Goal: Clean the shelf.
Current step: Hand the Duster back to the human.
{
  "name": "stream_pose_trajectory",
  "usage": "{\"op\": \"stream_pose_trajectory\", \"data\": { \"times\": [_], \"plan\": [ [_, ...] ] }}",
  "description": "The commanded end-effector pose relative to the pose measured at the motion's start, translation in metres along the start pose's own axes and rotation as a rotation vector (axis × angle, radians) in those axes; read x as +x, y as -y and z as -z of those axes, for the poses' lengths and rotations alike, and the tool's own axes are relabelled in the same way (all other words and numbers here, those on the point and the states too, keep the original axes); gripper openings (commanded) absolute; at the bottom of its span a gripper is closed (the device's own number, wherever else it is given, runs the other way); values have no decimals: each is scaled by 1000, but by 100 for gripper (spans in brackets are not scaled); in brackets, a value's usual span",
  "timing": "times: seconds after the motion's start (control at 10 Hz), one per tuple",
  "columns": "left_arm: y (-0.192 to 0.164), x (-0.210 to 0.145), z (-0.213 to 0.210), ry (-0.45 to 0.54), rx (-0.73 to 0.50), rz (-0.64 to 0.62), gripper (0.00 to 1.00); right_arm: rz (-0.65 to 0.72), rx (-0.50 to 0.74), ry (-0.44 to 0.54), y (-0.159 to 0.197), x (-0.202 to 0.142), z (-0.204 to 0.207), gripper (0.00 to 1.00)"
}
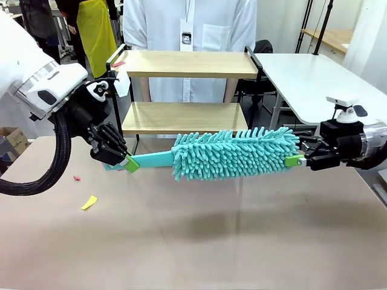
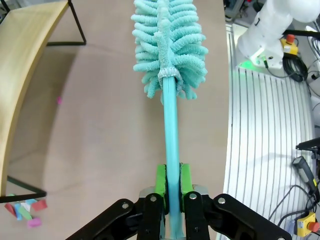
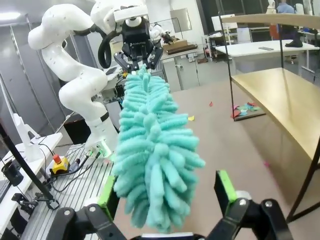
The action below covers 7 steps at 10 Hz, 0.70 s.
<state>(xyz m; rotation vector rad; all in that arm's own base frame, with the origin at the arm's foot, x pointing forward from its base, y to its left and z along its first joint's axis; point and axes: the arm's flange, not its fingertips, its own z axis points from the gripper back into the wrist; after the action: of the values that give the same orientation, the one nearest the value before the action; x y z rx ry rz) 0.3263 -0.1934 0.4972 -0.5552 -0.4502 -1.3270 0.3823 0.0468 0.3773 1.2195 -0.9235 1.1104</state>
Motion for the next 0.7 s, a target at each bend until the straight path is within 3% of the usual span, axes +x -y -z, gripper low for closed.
{"op": "stream_pose_trajectory", "data": {
  "times": [0.0, 0.6],
  "plan": [
    [1, 1, -1, 17, -5, 4, 13, 18, -11, 48, 6, 7, 18, 100],
    [1, 1, -1, 17, -5, 4, 13, 58, 17, 61, 8, 7, 41, 100]
  ]
}}
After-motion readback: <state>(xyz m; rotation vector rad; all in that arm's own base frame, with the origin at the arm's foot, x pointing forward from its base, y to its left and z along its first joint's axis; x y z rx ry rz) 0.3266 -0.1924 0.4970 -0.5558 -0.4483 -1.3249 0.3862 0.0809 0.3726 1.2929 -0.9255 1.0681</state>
